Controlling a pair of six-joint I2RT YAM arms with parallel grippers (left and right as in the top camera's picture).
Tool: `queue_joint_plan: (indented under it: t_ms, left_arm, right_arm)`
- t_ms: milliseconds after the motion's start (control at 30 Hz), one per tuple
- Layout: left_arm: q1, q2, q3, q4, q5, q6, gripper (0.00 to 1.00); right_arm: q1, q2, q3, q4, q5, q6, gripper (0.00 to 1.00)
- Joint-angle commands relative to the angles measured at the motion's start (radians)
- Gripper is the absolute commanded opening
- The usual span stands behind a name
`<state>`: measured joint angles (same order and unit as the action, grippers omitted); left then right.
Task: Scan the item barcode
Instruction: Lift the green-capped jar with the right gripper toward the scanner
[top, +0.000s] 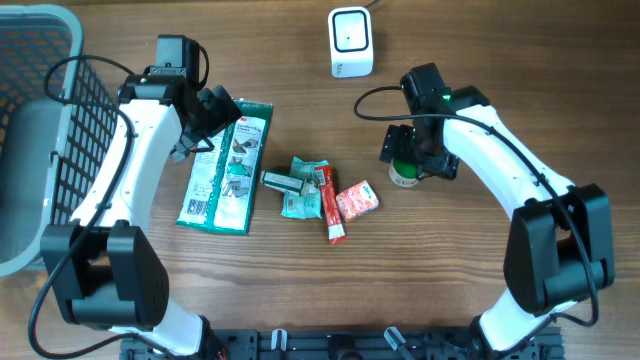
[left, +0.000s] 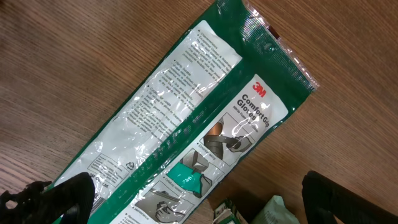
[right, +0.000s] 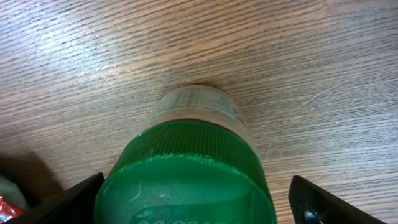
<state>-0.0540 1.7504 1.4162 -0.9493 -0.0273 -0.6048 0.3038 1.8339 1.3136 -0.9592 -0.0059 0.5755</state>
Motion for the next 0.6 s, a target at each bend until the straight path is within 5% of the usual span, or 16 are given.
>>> queue_joint_plan:
  t_ms: [0,567]
  left_arm:
    - [0.000,0.000,-0.005,-0.001,0.001,-0.010,1.00]
    - [0.000,0.000,-0.005,-0.001,0.001,-0.010,1.00]
  right_arm:
    - [-0.001,0.023,0.013,0.009,0.032,0.004,0.93]
    - [0.003,0.023,-0.114,0.136,0.028,0.034,0.85]
